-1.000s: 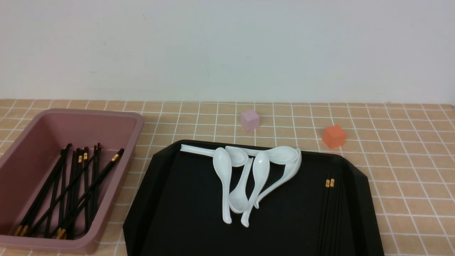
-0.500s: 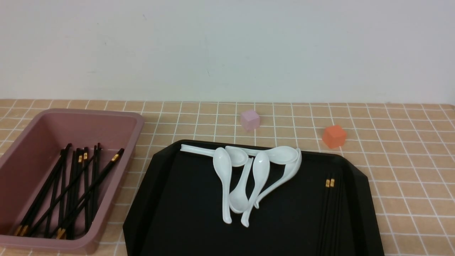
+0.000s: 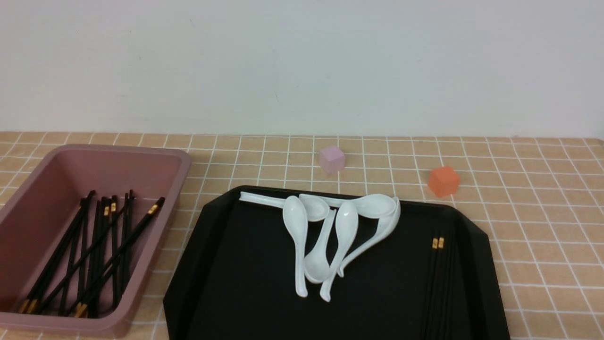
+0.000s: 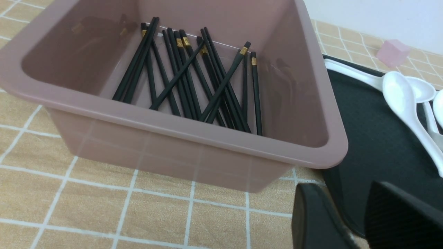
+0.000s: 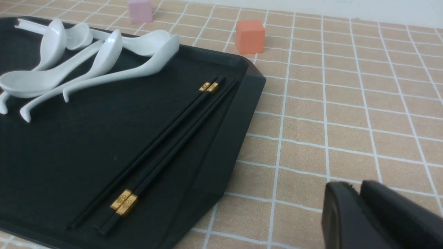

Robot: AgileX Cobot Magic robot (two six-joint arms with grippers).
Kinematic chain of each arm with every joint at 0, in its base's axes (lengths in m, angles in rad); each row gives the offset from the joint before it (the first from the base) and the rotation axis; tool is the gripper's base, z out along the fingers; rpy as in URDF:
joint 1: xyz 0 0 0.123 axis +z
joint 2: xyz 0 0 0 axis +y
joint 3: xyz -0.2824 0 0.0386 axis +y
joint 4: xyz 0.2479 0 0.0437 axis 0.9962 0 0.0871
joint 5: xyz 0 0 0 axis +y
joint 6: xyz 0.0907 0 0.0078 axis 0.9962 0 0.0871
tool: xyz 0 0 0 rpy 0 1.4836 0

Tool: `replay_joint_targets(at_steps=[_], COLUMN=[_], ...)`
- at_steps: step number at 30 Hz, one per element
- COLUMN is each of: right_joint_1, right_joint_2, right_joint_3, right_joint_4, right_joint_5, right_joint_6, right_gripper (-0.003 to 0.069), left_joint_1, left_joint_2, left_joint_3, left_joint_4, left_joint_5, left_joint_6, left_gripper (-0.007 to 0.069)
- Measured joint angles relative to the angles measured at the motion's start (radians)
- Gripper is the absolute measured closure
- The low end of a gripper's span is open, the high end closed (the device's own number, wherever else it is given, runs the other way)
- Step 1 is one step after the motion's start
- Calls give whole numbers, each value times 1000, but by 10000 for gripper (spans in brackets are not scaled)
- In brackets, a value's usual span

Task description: On brown tablecloth take chopsticks from black tray and put them in box.

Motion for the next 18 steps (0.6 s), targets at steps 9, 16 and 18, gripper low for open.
replay_joint_targets(at_steps=[9, 16, 18], right_joint_1=[0, 0, 0], right_joint_2=[0, 0, 0], right_joint_3=[0, 0, 0], right_joint_4=[0, 0, 0], right_joint_5=[0, 0, 0], right_joint_6=[0, 0, 0], right_gripper=[552, 543, 540], left_joint_1=[0, 0, 0], left_joint_2=[0, 0, 0], left_joint_3=[0, 0, 0], left_joint_4=[0, 0, 0], left_joint_5=[0, 0, 0], left_joint_6=[0, 0, 0], left_gripper=[385, 385, 385])
